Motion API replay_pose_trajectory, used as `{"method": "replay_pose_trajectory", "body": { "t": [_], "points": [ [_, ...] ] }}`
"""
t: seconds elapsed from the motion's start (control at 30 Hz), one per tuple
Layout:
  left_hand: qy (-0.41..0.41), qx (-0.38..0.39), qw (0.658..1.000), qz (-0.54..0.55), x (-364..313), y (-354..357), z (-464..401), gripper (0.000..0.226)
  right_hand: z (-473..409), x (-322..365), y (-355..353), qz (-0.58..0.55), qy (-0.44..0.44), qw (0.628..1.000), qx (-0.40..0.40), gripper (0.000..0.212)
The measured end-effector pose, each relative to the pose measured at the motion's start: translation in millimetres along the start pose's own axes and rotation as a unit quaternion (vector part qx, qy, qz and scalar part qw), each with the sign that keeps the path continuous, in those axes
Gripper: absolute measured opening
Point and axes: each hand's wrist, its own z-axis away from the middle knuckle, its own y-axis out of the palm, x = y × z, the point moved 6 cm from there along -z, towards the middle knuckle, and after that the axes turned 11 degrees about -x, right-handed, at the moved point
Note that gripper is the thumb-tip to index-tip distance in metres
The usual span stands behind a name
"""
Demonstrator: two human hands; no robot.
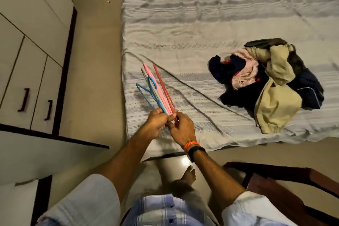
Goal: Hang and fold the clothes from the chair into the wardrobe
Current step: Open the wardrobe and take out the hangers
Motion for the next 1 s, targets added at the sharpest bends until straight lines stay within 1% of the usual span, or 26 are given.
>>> {"method": "replay_pose_trajectory", "body": {
  "t": [0.13, 0.23, 0.33, 0.43, 0.5, 0.57, 0.6, 0.63, 0.67, 0.7, 0.73, 0.77, 0.8, 0.83, 0.9, 0.97, 1.0],
  "points": [
    [-0.006, -0.028, 0.999, -0.014, -10, -2, -31, 0.027, -33, -7, 19, -0.005, -0.007, 1.000, 0.027, 0.030],
    [0.004, -0.041, 0.998, -0.043, -24, -6, -60, 0.031, -57, -2, 35, -0.036, 0.016, 0.998, 0.044, 0.033],
    [0.015, -0.071, 0.995, -0.070, -44, -14, -86, 0.034, -83, 11, 51, -0.080, 0.038, 0.995, 0.046, 0.027],
    [0.029, -0.098, 0.991, -0.086, -68, -26, -116, 0.026, -114, 19, 74, -0.120, 0.069, 0.988, 0.071, 0.018],
    [0.048, -0.101, 0.989, -0.095, -86, -29, -131, 0.021, -130, 24, 85, -0.197, 0.119, 0.967, 0.108, 0.013],
    [0.061, -0.114, 0.986, -0.105, -100, -32, -147, 0.021, -147, 28, 97, -0.304, 0.178, 0.924, 0.147, 0.014],
    [0.072, -0.106, 0.985, -0.112, -108, -30, -154, 0.019, -156, 29, 99, -0.353, 0.205, 0.900, 0.155, 0.018],
    [0.081, -0.085, 0.985, -0.125, -111, -26, -161, 0.015, -163, 24, 101, -0.372, 0.232, 0.886, 0.154, 0.019],
    [0.084, -0.049, 0.986, -0.136, -113, -20, -166, 0.012, -168, 15, 103, -0.367, 0.248, 0.884, 0.150, 0.019],
    [0.069, -0.006, 0.988, -0.141, -111, -13, -172, 0.012, -175, 4, 106, -0.319, 0.255, 0.903, 0.138, 0.020],
    [0.052, 0.029, 0.987, -0.149, -104, -8, -178, 0.016, -180, -9, 106, -0.227, 0.249, 0.934, 0.123, 0.026],
    [0.031, 0.053, 0.985, -0.161, -96, -5, -185, 0.023, -182, -23, 104, -0.107, 0.238, 0.959, 0.109, 0.037],
    [0.020, 0.060, 0.982, -0.178, -87, -4, -189, 0.032, -182, -35, 100, -0.003, 0.231, 0.968, 0.097, 0.051],
    [0.017, 0.057, 0.977, -0.202, -78, -5, -194, 0.032, -181, -46, 94, 0.065, 0.238, 0.965, 0.090, 0.065],
    [0.008, 0.051, 0.966, -0.255, -56, -9, -206, 0.034, -178, -71, 89, 0.116, 0.260, 0.952, 0.109, 0.083],
    [-0.002, 0.049, 0.957, -0.285, -40, -14, -211, 0.036, -171, -89, 86, 0.136, 0.261, 0.946, 0.136, 0.089],
    [-0.003, 0.050, 0.956, -0.290, -39, -16, -208, 0.031, -168, -94, 83, 0.148, 0.257, 0.944, 0.142, 0.086]
  ]
}}
